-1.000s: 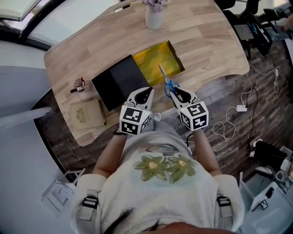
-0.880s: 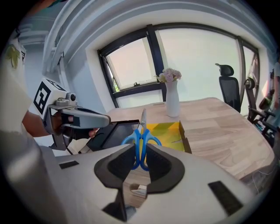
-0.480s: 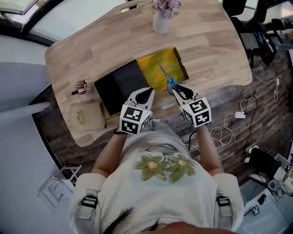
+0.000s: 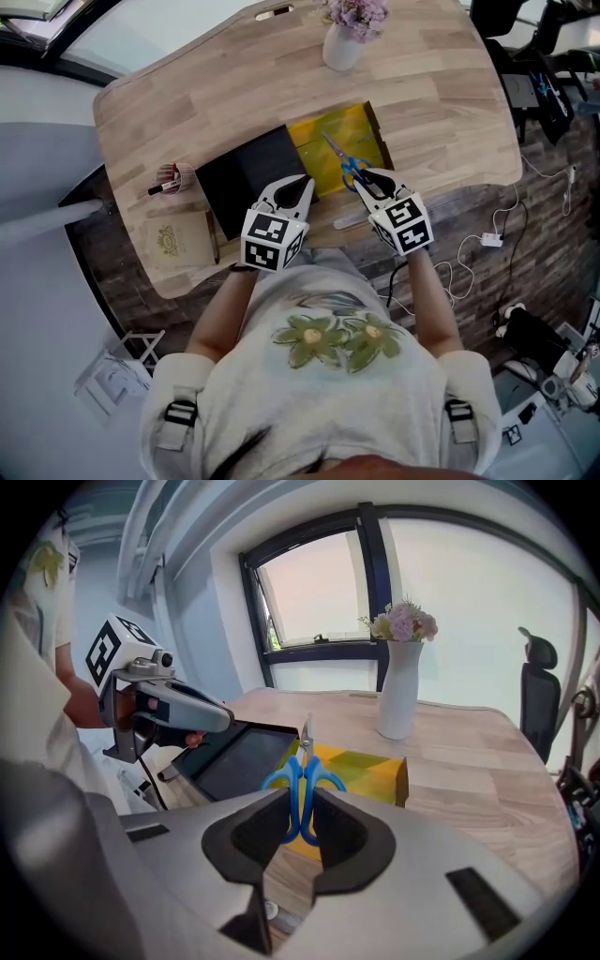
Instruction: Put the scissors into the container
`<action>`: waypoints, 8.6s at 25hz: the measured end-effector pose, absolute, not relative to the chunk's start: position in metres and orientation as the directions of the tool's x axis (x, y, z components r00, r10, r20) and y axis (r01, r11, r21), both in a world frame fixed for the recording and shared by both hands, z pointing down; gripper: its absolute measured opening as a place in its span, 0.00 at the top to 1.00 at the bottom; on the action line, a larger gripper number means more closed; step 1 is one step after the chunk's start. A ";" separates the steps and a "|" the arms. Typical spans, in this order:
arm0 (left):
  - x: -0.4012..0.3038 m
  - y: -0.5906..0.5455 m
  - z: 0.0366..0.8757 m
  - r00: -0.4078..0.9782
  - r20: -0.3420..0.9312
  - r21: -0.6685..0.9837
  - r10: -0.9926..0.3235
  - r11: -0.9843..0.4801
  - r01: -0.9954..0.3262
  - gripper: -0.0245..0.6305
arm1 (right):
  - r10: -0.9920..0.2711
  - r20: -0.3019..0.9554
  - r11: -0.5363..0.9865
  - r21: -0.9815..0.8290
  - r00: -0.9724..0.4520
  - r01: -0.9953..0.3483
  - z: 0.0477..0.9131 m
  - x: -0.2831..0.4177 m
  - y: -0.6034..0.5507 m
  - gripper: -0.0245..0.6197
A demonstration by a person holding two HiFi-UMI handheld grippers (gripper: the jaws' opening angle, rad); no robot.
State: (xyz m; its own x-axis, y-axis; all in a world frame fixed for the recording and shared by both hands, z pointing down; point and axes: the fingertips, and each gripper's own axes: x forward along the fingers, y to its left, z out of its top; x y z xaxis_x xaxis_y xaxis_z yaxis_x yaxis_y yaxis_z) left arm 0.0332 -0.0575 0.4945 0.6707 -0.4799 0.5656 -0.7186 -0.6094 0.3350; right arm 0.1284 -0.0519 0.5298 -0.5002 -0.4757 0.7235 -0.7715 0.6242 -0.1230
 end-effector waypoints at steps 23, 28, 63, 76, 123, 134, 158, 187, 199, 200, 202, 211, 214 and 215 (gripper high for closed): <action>0.018 -0.087 0.516 0.636 0.602 0.354 -0.482 -0.553 -0.754 0.95 | -0.377 0.756 0.742 -0.099 -0.535 -0.663 0.559 0.118 -0.085 0.84; 0.018 -0.088 0.519 0.637 0.606 0.363 -0.476 -0.548 -0.754 0.95 | -0.340 0.782 0.757 -0.102 -0.522 -0.646 0.572 0.118 -0.084 0.84; -0.001 -0.099 0.539 0.606 0.635 0.373 -0.479 -0.497 -0.783 0.95 | -0.239 0.845 0.823 -0.085 -0.479 -0.561 0.618 0.107 -0.102 0.84; -0.006 -0.102 0.543 0.598 0.634 0.377 -0.491 -0.479 -0.793 0.95 | -0.205 0.868 0.845 -0.076 -0.453 -0.529 0.627 0.103 -0.106 0.84; -0.020 -0.105 0.552 0.585 0.636 0.398 -0.503 -0.436 -0.807 0.95 | -0.114 0.940 0.881 -0.054 -0.321 -0.469 0.659 0.095 -0.110 0.84; -0.019 -0.106 0.554 0.585 0.640 0.399 -0.499 -0.435 -0.807 0.95 | -0.098 0.946 0.880 -0.063 -0.310 -0.471 0.667 0.095 -0.110 0.84; -0.013 -0.106 0.551 0.588 0.641 0.387 -0.494 -0.453 -0.803 0.95 | -0.104 0.938 0.846 -0.091 -0.330 -0.525 0.667 0.096 -0.112 0.82; 0.006 -0.086 0.516 0.607 0.601 0.343 -0.520 -0.518 -0.784 0.95 | -0.460 0.725 0.628 -0.143 -0.513 -0.765 0.554 0.100 -0.075 0.95; 0.028 -0.060 0.506 0.644 0.587 0.349 -0.490 -0.565 -0.748 0.95 | -0.512 0.644 0.604 -0.200 -0.568 -0.772 0.517 0.097 -0.044 0.95; 0.030 -0.059 0.505 0.647 0.585 0.349 -0.488 -0.569 -0.745 0.95 | -0.515 0.642 0.606 -0.196 -0.568 -0.771 0.515 0.098 -0.043 0.95; 0.033 -0.057 0.503 0.652 0.584 0.347 -0.484 -0.577 -0.739 0.95 | -0.522 0.637 0.606 -0.192 -0.568 -0.772 0.511 0.099 -0.040 0.95; 0.038 -0.051 0.503 0.661 0.586 0.346 -0.468 -0.593 -0.727 0.95 | -0.523 0.651 0.591 -0.187 -0.550 -0.784 0.516 0.107 -0.032 0.95; 0.036 -0.052 0.504 0.658 0.589 0.346 -0.470 -0.589 -0.730 0.95 | -0.520 0.656 0.591 -0.186 -0.547 -0.785 0.519 0.106 -0.033 0.95; 0.035 -0.053 0.504 0.657 0.590 0.346 -0.470 -0.588 -0.731 0.95 | -0.518 0.658 0.592 -0.186 -0.546 -0.784 0.520 0.106 -0.033 0.95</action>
State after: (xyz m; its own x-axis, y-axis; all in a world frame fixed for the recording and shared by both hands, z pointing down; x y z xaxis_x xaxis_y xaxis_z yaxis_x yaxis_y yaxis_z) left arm 0.0352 -0.0525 0.5044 0.6568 -0.4701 0.5896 -0.7314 -0.5875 0.3462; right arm 0.1056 -0.0331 0.5202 -0.5464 -0.5178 0.6582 -0.7844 0.5918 -0.1855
